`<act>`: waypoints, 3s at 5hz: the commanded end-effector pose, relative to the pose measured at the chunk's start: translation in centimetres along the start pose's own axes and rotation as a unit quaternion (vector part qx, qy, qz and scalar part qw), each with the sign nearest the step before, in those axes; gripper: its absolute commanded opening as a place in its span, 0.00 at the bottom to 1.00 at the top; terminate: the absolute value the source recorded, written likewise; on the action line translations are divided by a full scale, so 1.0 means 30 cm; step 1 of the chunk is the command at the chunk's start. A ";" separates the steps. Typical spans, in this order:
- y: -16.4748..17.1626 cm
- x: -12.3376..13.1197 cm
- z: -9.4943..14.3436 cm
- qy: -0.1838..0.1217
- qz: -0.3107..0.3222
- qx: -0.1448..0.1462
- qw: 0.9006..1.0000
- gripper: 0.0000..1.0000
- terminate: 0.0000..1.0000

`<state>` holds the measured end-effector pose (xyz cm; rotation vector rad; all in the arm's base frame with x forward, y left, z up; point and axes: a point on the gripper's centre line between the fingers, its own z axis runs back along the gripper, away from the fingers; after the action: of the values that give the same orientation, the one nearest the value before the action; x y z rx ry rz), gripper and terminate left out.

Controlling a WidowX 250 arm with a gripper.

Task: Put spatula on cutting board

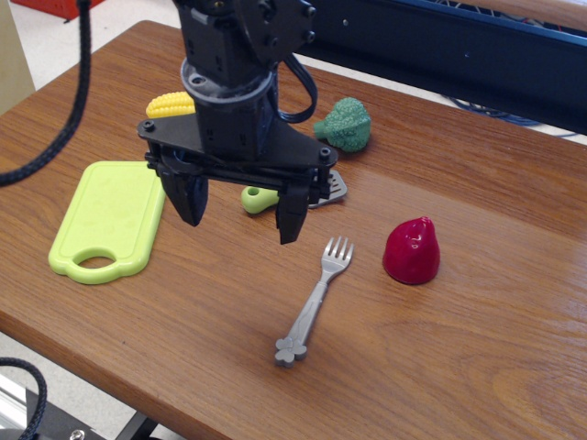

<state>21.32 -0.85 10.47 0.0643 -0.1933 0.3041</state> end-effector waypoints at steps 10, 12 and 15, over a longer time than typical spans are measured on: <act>0.028 0.325 -0.320 0.035 -0.408 -0.023 0.912 1.00 0.00; 0.002 0.320 -0.359 0.024 -0.397 -0.031 0.917 1.00 0.00; 0.013 0.330 -0.350 0.010 -0.366 -0.036 0.930 0.00 0.00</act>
<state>31.22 3.61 0.67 0.0359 -0.0939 -0.4432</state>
